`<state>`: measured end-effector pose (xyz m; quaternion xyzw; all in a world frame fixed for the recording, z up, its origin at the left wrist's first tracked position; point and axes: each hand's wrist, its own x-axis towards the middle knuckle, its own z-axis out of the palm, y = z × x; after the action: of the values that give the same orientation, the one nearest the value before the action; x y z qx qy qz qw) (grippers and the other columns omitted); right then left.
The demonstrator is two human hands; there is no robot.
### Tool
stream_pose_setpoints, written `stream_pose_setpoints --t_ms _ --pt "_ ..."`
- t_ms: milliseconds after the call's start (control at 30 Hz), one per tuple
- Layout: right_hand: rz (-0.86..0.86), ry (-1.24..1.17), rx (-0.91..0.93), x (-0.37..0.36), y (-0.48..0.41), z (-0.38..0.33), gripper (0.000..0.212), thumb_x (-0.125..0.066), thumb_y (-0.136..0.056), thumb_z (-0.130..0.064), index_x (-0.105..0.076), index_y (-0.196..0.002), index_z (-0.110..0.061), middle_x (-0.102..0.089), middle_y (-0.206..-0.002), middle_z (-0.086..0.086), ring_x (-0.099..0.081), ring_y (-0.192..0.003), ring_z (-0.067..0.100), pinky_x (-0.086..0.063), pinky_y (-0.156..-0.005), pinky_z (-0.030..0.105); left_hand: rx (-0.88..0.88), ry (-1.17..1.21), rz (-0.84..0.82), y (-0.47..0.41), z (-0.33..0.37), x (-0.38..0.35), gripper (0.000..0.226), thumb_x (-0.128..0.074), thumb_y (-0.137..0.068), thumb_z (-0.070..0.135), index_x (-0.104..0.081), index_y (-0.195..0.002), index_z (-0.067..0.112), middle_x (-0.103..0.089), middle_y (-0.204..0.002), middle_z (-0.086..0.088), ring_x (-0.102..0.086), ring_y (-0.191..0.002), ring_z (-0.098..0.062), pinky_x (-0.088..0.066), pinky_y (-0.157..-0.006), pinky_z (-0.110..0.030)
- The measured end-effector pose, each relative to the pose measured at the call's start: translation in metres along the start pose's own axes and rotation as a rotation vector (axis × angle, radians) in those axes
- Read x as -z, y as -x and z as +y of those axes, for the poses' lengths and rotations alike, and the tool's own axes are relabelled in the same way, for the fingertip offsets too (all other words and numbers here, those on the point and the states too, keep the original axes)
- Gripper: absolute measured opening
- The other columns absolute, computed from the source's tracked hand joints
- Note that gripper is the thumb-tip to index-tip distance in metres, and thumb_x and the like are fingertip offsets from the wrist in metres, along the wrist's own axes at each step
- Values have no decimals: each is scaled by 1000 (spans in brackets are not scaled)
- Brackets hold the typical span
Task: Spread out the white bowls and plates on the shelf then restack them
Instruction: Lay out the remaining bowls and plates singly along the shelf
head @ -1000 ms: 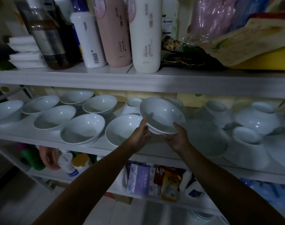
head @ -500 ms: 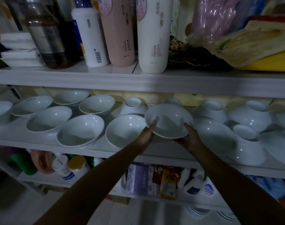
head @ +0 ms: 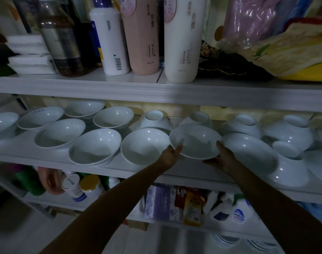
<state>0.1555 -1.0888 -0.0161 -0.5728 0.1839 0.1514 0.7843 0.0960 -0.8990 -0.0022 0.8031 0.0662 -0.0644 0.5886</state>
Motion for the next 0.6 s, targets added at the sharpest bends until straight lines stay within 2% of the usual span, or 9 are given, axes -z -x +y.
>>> stream_pose_setpoints --t_ms 100,200,400,533,600 --pt "47 84 21 -2 -1 -1 53 -43 -99 -33 -30 -145 -10 -44 -139 20 -47 -124 42 -47 -93 55 1 -243 67 -9 -10 3 50 -40 -99 40 -53 -125 -1 -64 -119 -21 -62 -107 -30 -47 -85 -30" --pt "125 365 91 -2 -3 1 55 -47 -97 -36 -35 -144 -8 -49 -138 19 -51 -121 39 -47 -97 49 11 -377 89 -14 -18 9 48 -44 -97 40 -62 -112 -3 -67 -109 -23 -64 -102 -33 -48 -82 -30" --pt "163 645 176 1 -7 5 68 -61 -87 -41 -41 -140 -3 -49 -140 19 -50 -126 35 -42 -106 45 -2 -528 137 -16 -20 12 51 -46 -96 42 -64 -108 -3 -69 -106 -22 -65 -100 -32 -48 -76 -29" --pt "161 888 257 1 -5 12 77 -62 -85 -48 -33 -145 -8 -45 -144 16 -46 -129 33 -40 -104 41 23 -704 184 -14 -18 12 59 -34 -98 50 -64 -103 -1 -67 -82 -16 -69 -88 -31 -46 -65 -28" --pt "184 1018 304 2 -6 14 78 -58 -86 -51 -32 -145 -7 -45 -143 17 -47 -129 34 -41 -104 41 39 -767 221 -14 -14 12 58 -28 -99 48 -63 -104 2 -66 -78 -13 -70 -87 -30 -53 -71 -32"
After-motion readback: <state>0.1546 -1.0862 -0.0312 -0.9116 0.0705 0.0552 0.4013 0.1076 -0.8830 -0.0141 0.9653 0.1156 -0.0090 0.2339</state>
